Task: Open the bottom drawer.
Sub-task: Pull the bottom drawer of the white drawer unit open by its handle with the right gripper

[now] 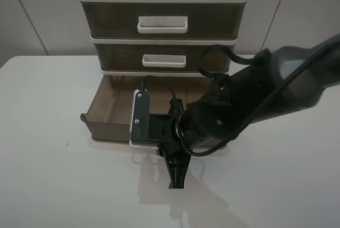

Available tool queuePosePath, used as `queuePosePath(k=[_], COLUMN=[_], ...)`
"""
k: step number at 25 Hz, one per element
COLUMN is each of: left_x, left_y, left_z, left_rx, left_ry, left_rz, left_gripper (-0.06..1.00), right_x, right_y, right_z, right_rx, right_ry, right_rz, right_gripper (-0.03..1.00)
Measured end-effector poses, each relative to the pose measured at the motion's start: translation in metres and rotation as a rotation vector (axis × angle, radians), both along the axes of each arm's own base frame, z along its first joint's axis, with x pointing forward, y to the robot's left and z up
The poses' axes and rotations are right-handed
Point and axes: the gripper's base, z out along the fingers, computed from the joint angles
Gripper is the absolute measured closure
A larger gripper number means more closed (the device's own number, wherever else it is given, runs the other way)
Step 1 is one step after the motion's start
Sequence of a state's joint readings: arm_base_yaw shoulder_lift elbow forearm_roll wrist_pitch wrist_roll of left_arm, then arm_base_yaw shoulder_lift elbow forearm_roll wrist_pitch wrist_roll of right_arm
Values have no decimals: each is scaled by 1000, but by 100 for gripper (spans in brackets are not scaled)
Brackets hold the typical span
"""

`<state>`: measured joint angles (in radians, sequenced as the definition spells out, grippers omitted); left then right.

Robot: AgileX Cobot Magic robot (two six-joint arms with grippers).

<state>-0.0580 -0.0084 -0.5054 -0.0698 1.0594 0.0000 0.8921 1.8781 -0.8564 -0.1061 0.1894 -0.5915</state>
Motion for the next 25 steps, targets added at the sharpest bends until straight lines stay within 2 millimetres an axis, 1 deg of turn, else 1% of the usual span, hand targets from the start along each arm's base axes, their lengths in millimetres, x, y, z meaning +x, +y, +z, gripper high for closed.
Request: queuePosePath(k=[6, 11, 18, 25], left_x=[0, 0, 0, 0], left_y=[0, 0, 0, 0], left_z=[0, 0, 0, 0], left_rx=[0, 0, 0, 0], left_ry=[0, 0, 0, 0], left_rz=[0, 0, 0, 0], left_gripper=[20, 20, 20, 20], right_x=[-2, -3, -13, -14], right_y=[-3, -5, 2, 3], right_z=[8, 8, 7, 7], right_rx=[-31, -47, -51, -51], right_ry=[1, 8, 16, 17], right_rz=[16, 19, 45, 49], right_gripper=[90, 90, 90, 90])
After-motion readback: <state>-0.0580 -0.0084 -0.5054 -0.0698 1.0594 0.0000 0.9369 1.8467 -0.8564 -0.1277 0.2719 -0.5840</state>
